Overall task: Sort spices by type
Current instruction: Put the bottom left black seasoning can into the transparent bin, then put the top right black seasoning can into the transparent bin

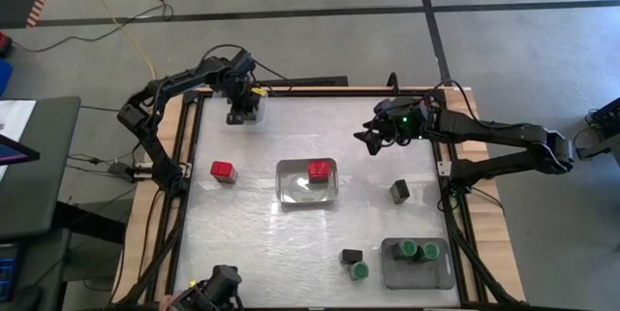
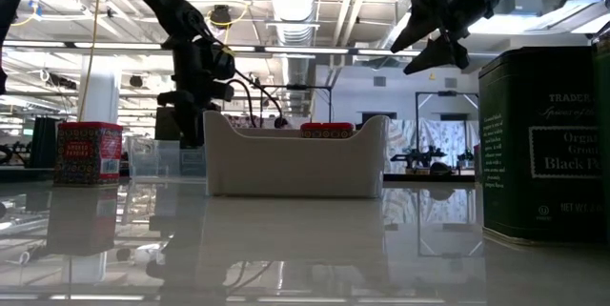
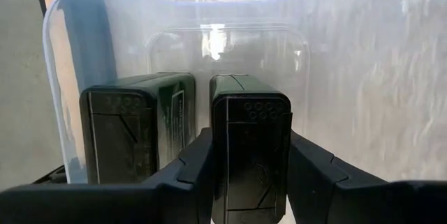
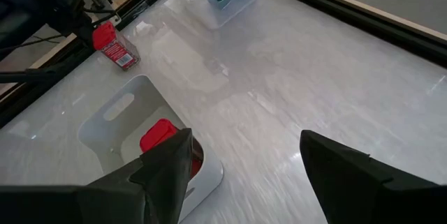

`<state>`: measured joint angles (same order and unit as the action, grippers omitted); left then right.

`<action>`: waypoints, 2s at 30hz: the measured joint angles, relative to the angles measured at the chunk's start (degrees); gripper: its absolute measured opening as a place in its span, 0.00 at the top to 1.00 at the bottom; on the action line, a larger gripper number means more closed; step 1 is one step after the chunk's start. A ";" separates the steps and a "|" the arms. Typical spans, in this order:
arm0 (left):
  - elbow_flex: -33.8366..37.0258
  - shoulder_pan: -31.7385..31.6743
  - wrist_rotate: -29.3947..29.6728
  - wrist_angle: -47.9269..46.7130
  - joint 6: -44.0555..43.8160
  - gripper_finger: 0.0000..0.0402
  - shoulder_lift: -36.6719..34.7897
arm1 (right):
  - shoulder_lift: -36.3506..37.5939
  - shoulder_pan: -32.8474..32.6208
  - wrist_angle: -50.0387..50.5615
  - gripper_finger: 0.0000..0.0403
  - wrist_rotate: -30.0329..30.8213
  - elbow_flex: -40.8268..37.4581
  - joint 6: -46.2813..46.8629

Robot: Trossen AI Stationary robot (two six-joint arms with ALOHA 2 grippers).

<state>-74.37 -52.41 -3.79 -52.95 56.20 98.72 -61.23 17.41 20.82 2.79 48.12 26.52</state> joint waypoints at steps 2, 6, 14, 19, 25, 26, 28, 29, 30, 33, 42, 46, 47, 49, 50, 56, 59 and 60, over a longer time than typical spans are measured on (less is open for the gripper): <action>0.00 0.12 -0.11 0.00 -0.79 0.67 -0.02 | 0.00 0.00 0.02 0.28 0.00 0.00 0.00; 0.00 0.22 -0.22 0.28 -2.99 0.62 -0.07 | 0.02 0.00 0.11 0.28 0.00 0.00 0.00; -0.07 0.20 -0.20 0.46 -2.07 0.61 -0.11 | 0.00 0.00 0.11 0.28 0.00 0.00 0.00; -0.11 0.20 -0.20 0.72 -1.77 0.61 -0.15 | 0.00 0.00 0.11 0.28 0.00 0.00 0.00; -0.13 0.20 -0.20 1.38 0.21 0.60 -0.20 | 0.00 0.00 0.11 0.28 0.00 0.00 0.00; -0.13 0.20 -0.20 1.40 0.31 0.60 -0.20 | 0.01 0.00 0.09 0.28 0.00 0.00 0.01; -0.13 0.21 -0.20 1.40 0.31 0.59 -0.20 | 0.00 0.00 0.09 0.28 0.00 0.00 0.02; -0.13 0.21 -0.20 1.40 0.17 0.59 -0.20 | 0.02 0.00 0.09 0.28 0.00 0.00 0.02; -0.13 0.20 -0.20 1.40 0.09 0.58 -0.20 | 0.02 0.00 0.09 0.28 0.00 0.00 0.02; -0.13 0.22 -0.20 1.42 0.04 0.54 -0.20 | 0.00 0.00 0.09 0.28 0.00 0.00 0.26; -0.13 0.22 -0.20 1.44 -0.52 0.44 -0.20 | 0.02 0.00 0.09 0.28 0.00 0.00 0.44; -0.13 0.20 -0.20 1.44 -0.52 0.41 -0.20 | 0.02 0.00 0.09 0.28 0.02 0.00 0.46; -0.13 0.20 -0.19 1.42 -0.55 0.41 -0.20 | 0.00 0.00 0.08 0.28 0.02 0.00 0.46; -0.13 0.20 -0.18 1.39 -1.15 0.41 -0.40 | 0.02 0.00 0.08 0.28 0.01 0.00 0.46; -0.13 0.20 -0.18 1.40 -1.56 0.41 -0.61 | 0.02 0.00 0.08 0.28 0.01 0.00 0.49; -0.13 0.20 0.21 1.40 -3.37 0.41 -2.74 | 0.02 0.00 0.07 0.28 0.02 0.00 1.11; -0.13 0.20 0.21 1.23 -6.07 0.41 -4.28 | 0.02 0.00 0.09 0.28 0.02 -0.02 1.09; -0.13 0.20 0.21 1.04 -6.96 0.41 -4.91 | 0.02 0.00 0.09 0.28 0.02 0.00 1.09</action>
<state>-74.50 -52.21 -3.57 -51.90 49.24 93.81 -61.21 17.41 20.91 2.81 48.12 27.62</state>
